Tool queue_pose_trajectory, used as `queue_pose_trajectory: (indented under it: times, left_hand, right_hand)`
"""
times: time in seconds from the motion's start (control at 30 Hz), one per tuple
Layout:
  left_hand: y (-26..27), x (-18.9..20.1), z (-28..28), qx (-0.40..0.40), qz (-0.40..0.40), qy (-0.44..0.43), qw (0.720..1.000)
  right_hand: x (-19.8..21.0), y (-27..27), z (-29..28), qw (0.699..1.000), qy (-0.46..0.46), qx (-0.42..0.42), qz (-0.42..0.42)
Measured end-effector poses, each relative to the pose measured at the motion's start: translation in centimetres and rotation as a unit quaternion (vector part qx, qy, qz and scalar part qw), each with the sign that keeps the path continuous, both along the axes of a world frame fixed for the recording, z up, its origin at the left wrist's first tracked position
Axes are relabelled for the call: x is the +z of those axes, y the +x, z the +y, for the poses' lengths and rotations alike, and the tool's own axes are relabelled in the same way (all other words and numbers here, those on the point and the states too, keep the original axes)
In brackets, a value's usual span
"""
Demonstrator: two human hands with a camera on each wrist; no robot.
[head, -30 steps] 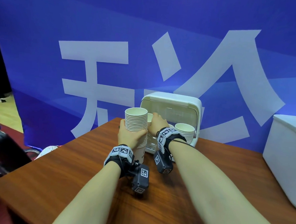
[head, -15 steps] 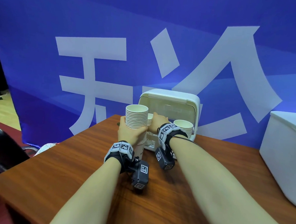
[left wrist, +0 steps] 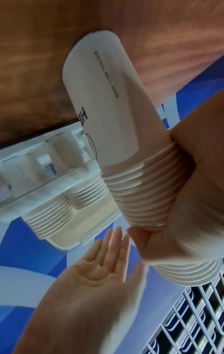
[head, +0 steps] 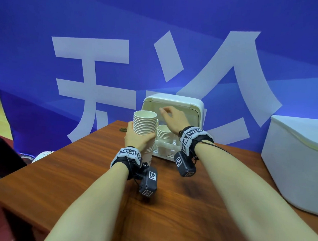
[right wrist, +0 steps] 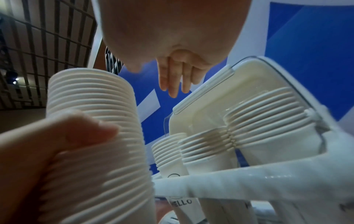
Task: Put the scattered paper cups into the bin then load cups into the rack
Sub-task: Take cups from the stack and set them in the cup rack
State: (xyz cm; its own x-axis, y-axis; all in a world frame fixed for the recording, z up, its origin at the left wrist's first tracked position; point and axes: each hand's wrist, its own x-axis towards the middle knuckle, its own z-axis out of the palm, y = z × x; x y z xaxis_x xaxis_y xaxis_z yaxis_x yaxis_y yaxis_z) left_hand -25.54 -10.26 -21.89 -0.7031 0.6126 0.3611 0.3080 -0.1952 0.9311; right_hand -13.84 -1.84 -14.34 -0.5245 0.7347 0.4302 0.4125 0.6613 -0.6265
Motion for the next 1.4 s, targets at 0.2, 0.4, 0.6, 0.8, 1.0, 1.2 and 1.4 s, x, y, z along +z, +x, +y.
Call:
queue_pose_trajectory:
  times: [0.2,0.4,0.6,0.8,1.0,1.2,1.4]
  left_hand:
    - [4.0,0.0,0.4,-0.050,0.011,-0.033,0.998]
    - [6.9,0.1,1.2,-0.106,0.028,-0.051,0.993]
    - [8.8,1.5,1.4,-0.173,0.140,-0.074,0.972]
    - [9.2,1.7,1.7,-0.162,0.206,-0.118,0.958]
    - [8.5,1.9,3.8,-0.181,0.218,-0.110,0.953]
    - [7.5,2.6,5.5,-0.230,0.174,-0.129,0.949]
    - [7.1,6.7,4.8,-0.255,0.167,-0.162,0.939]
  right_hand:
    - [0.2,3.0,-3.0,0.997,-0.073,0.029,-0.008]
    - [0.3,5.8,-3.0,0.993,-0.038,0.002,-0.108]
    - [0.5,8.3,-2.8,0.993,-0.046,-0.017,-0.106]
    - [1.1,9.8,-3.3,0.995,-0.048,-0.024,-0.080]
    - [1.8,9.8,-1.8,0.995,-0.060,-0.039,-0.073]
    - [3.1,9.1,0.6,0.986,-0.105,-0.027,-0.123]
    - [5.6,7.8,1.0,0.984,-0.130,-0.041,-0.114]
